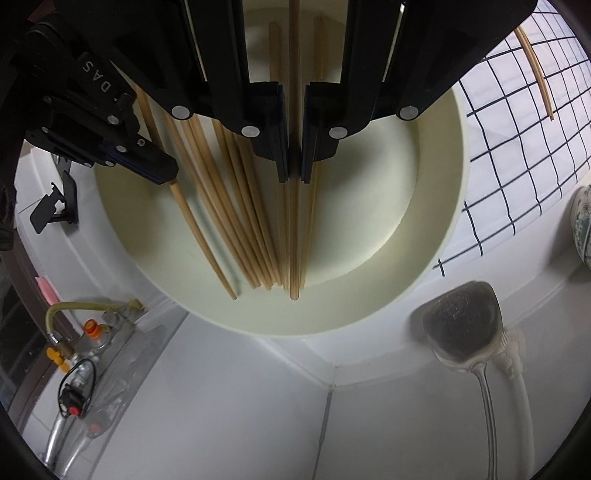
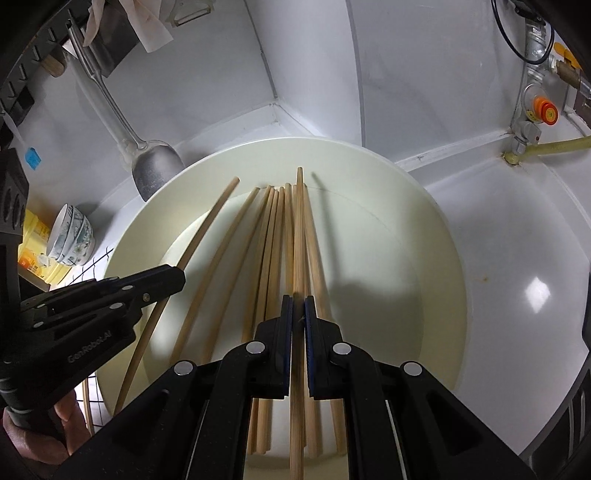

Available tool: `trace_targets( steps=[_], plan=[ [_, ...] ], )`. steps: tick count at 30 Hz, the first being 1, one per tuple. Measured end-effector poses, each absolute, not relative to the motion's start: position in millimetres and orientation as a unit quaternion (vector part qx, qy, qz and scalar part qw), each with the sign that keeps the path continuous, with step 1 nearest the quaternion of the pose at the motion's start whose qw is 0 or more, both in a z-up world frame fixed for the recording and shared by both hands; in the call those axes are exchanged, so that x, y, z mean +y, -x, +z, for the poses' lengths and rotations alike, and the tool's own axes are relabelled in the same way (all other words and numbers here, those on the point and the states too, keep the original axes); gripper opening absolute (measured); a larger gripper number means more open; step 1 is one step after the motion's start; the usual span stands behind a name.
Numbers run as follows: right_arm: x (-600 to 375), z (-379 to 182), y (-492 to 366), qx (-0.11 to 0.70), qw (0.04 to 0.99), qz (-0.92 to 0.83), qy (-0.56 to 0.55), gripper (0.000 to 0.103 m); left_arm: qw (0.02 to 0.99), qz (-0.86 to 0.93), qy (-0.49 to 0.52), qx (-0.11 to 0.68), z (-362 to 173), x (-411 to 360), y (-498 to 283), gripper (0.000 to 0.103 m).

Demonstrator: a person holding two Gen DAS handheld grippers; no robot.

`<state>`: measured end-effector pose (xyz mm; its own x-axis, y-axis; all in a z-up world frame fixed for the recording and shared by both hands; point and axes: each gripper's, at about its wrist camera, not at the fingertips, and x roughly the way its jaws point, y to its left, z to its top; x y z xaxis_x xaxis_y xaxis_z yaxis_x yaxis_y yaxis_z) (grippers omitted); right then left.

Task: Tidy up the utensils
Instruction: 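Open both tools to drop the chopsticks into the basin, then move both open tools back to the last two chopsticks on the cloth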

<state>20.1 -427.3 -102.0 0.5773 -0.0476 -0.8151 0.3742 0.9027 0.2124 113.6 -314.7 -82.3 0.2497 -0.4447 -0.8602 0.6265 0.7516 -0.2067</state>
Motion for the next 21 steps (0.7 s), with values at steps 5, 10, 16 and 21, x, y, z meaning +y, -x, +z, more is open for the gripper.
trace_targets(
  steps=[5,10,16,21],
  plan=[
    [-428,-93,-17,0.429,0.876,-0.128,-0.18,0.011,0.798,-0.323,-0.094,0.499,-75,-309,-113,0.025],
    [-423,-78,-10,0.419,0.882,-0.142,-0.16,0.014,0.829,-0.306,-0.07,0.462,-50,-287,-112,0.075],
    [-406,-72,1,0.413,0.886,-0.139,-0.157,0.027,0.845,-0.279,-0.06,0.452,-33,-252,-109,0.087],
    [-382,-68,10,0.412,0.888,-0.133,-0.158,0.036,0.848,-0.27,-0.06,0.452,-27,-224,-101,0.09]
  ],
)
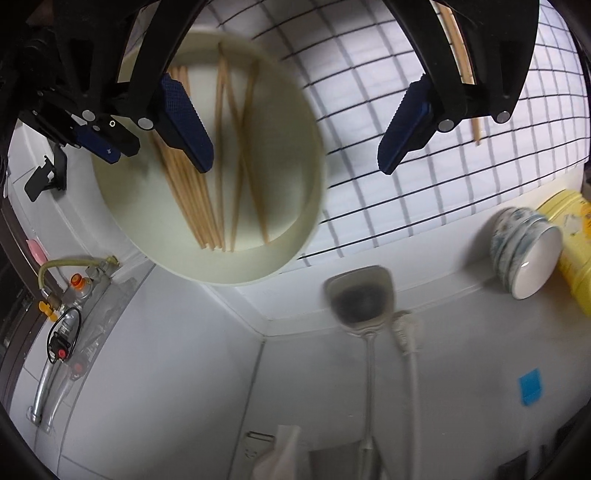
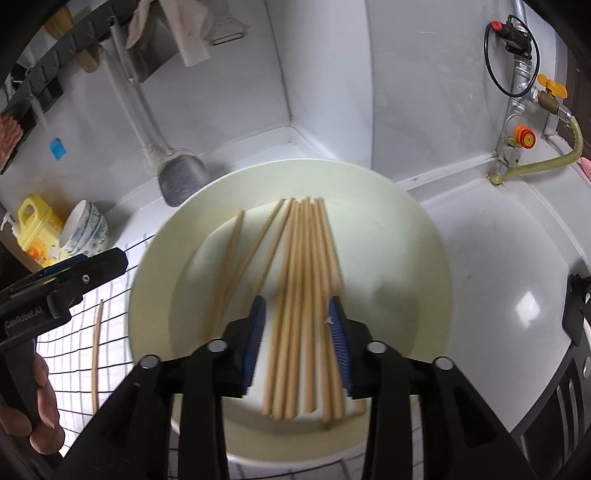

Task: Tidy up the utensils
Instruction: 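Move both open tools back to the last two chopsticks on the cloth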

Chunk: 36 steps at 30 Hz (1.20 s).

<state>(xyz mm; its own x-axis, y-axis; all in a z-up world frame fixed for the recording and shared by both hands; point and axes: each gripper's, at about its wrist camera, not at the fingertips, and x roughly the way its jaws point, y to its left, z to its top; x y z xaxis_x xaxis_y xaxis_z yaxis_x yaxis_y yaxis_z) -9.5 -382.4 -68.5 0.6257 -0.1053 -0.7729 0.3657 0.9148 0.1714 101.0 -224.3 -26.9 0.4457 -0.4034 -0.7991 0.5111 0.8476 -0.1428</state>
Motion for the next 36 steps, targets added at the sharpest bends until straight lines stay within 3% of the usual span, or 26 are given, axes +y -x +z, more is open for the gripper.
trace_targets(
  steps=[6,22,36],
  plan=[
    [-346,-59,19,0.406,0.893,-0.122,-0.153,0.046,0.857,-0.255,-0.056,0.444,-17,-177,-87,0.094],
    [-227,-55,38,0.409,0.901,-0.07,-0.127,0.059,0.869,-0.196,-0.042,0.453,-24,-47,-57,0.096],
    [-152,-76,38,0.428,0.897,-0.029,-0.107,0.061,0.867,-0.142,-0.028,0.478,-59,37,-41,0.097]
  ],
)
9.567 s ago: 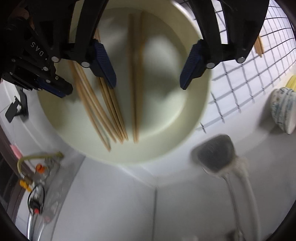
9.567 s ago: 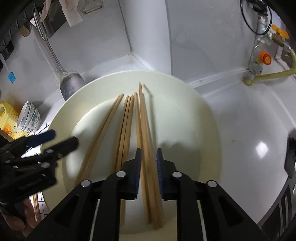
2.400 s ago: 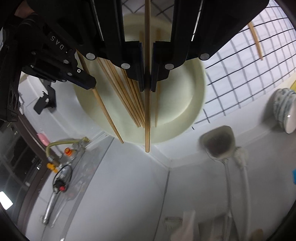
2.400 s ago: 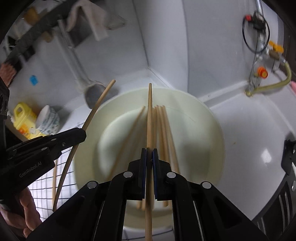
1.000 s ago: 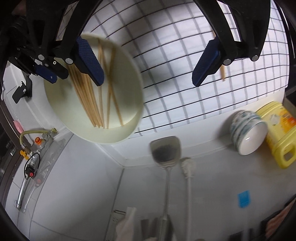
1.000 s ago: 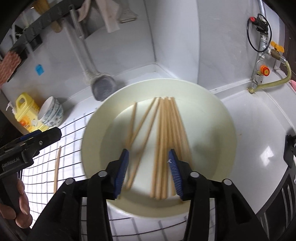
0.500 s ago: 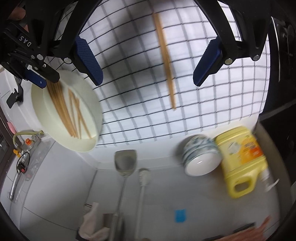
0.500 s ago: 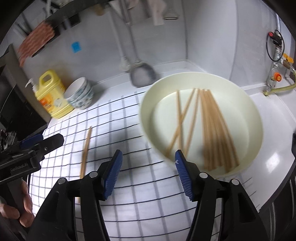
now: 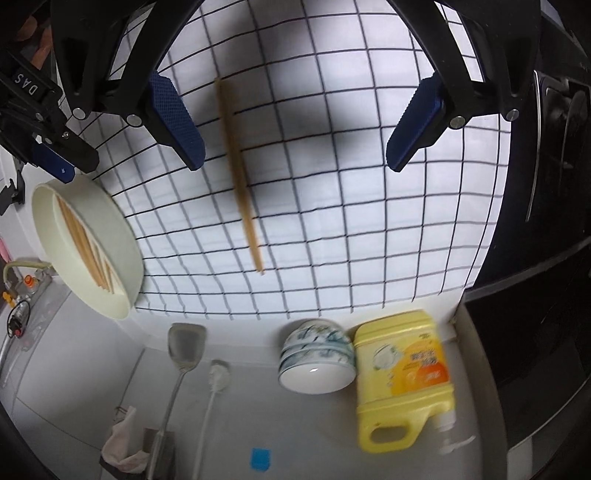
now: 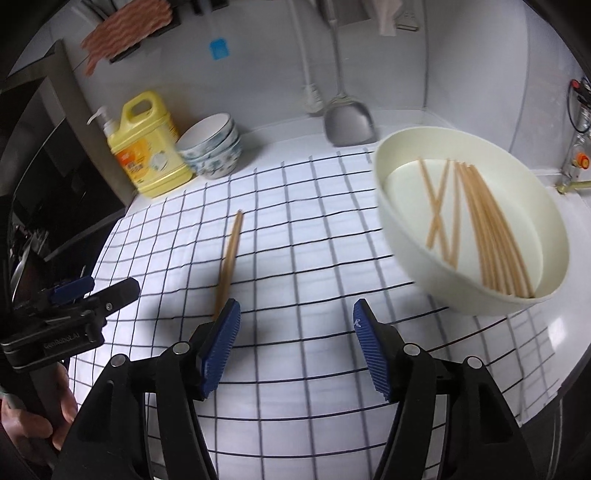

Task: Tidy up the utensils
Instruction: 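Move both open tools back to the last two chopsticks on the cloth, then separate the last two chopsticks apart with the right tool while the left tool pushes one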

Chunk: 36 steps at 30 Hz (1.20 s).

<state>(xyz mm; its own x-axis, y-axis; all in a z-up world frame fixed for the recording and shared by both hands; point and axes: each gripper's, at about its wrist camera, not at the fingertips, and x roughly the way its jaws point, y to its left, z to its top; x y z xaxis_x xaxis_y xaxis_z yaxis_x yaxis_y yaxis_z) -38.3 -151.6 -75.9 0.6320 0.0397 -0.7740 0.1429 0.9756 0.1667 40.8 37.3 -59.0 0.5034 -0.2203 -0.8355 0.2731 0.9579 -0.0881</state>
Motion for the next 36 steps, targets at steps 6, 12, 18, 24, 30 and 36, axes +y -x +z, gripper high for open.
trace_targets(
  steps=[6,12,18,24,30,36],
  plan=[
    [-134,-91,30,0.44,0.893,-0.002,-0.097,0.063,0.862,-0.117,-0.019,0.492,-79,59,-42,0.097],
    [-127,-119,11,0.462,0.882,0.024,-0.095,0.063,0.859,-0.092,-0.008,0.504,-96,76,-44,0.097],
    [-116,-143,-4,0.474,0.875,0.048,-0.09,0.063,0.862,-0.079,-0.004,0.501,-105,82,-39,0.097],
    [-104,-159,-11,0.48,0.874,0.05,-0.065,0.063,0.864,-0.078,0.003,0.498,-113,84,-41,0.097],
    [-102,-165,-14,0.481,0.874,0.045,-0.058,0.063,0.865,-0.065,0.013,0.498,-117,92,-48,0.097],
    [-91,-166,-16,0.479,0.877,0.032,-0.021,0.063,0.866,-0.063,0.014,0.496,-116,95,-52,0.097]
  ],
)
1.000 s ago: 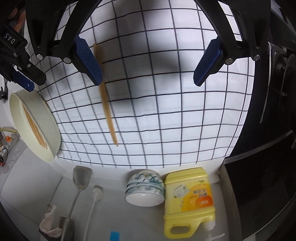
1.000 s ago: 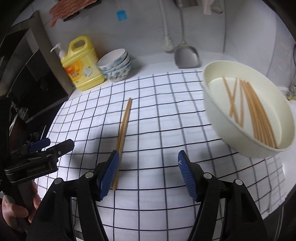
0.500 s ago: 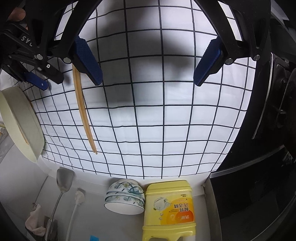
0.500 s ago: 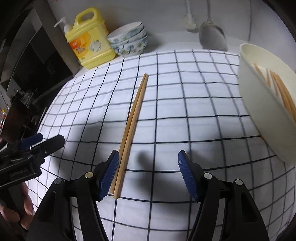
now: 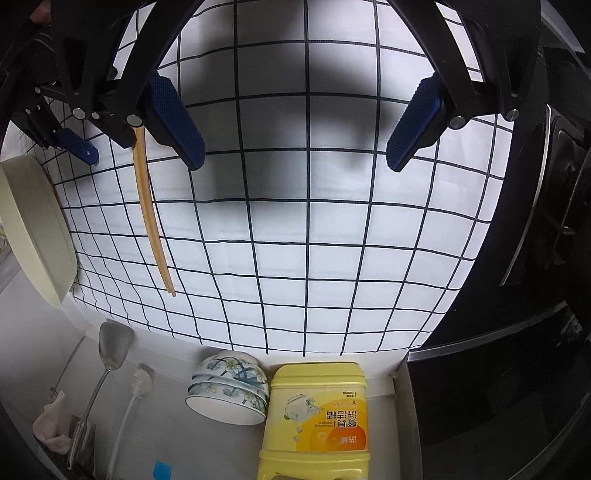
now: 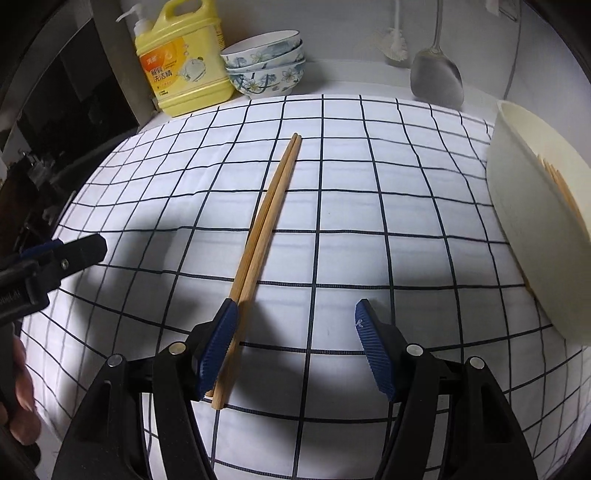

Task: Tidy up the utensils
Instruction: 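Separate the last two chopsticks apart with the right tool while the left tool pushes one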

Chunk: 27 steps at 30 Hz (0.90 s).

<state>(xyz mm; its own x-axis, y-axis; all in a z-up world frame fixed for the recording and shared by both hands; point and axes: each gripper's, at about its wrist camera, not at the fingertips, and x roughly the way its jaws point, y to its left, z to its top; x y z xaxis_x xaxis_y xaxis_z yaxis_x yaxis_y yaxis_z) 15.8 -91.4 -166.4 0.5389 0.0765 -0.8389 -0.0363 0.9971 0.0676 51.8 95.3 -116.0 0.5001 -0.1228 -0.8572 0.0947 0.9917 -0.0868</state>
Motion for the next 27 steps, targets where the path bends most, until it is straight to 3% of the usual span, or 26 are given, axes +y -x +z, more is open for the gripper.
trace_targets(
  steps=[17,27],
  plan=[
    [-66,-167,-21,0.482,0.875,0.034,0.027,0.063,0.866,-0.069,0.007,0.495,-116,91,-57,0.097],
    [-81,-156,-18,0.463,0.886,0.023,0.002,0.063,0.865,-0.07,0.014,0.497,-118,94,-59,0.097]
  ],
)
